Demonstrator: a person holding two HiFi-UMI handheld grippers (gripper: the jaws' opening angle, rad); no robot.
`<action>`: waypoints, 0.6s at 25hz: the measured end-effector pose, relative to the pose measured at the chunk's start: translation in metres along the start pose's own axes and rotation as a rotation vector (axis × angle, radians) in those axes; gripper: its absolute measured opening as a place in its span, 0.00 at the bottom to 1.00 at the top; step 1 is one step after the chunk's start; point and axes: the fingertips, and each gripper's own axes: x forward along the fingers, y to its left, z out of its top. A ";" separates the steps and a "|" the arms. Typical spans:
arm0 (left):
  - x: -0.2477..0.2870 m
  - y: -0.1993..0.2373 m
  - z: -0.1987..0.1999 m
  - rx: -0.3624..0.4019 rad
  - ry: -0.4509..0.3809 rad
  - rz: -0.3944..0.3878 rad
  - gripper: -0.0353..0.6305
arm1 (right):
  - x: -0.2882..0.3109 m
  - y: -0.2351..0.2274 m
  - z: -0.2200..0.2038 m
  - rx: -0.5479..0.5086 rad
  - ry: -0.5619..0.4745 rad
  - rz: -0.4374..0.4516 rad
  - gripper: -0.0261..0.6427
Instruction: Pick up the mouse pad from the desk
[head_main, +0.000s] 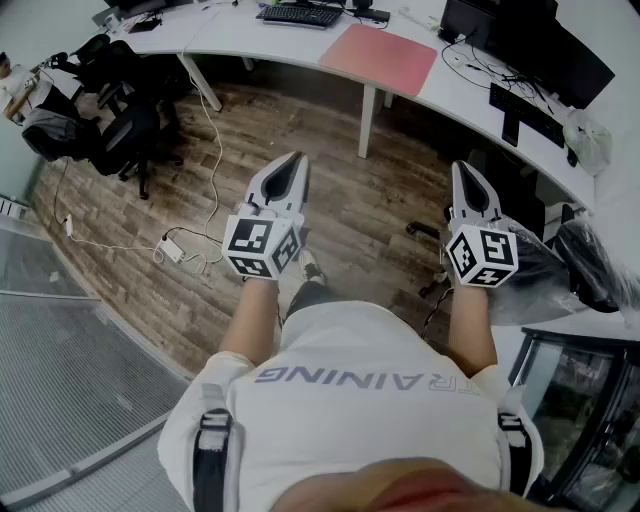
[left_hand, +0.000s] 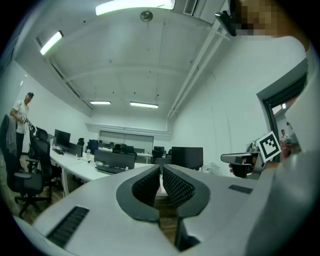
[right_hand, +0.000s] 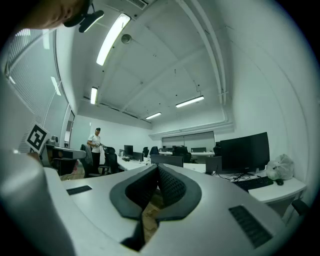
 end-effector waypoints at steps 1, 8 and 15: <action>0.001 0.000 0.000 0.001 -0.002 0.001 0.12 | 0.001 0.000 0.000 0.000 -0.002 0.003 0.07; 0.004 0.000 0.001 -0.004 -0.007 0.009 0.12 | 0.005 0.000 0.000 -0.002 -0.004 0.017 0.07; 0.004 -0.001 0.002 -0.001 -0.004 0.009 0.12 | 0.006 -0.003 0.003 0.037 -0.029 0.008 0.07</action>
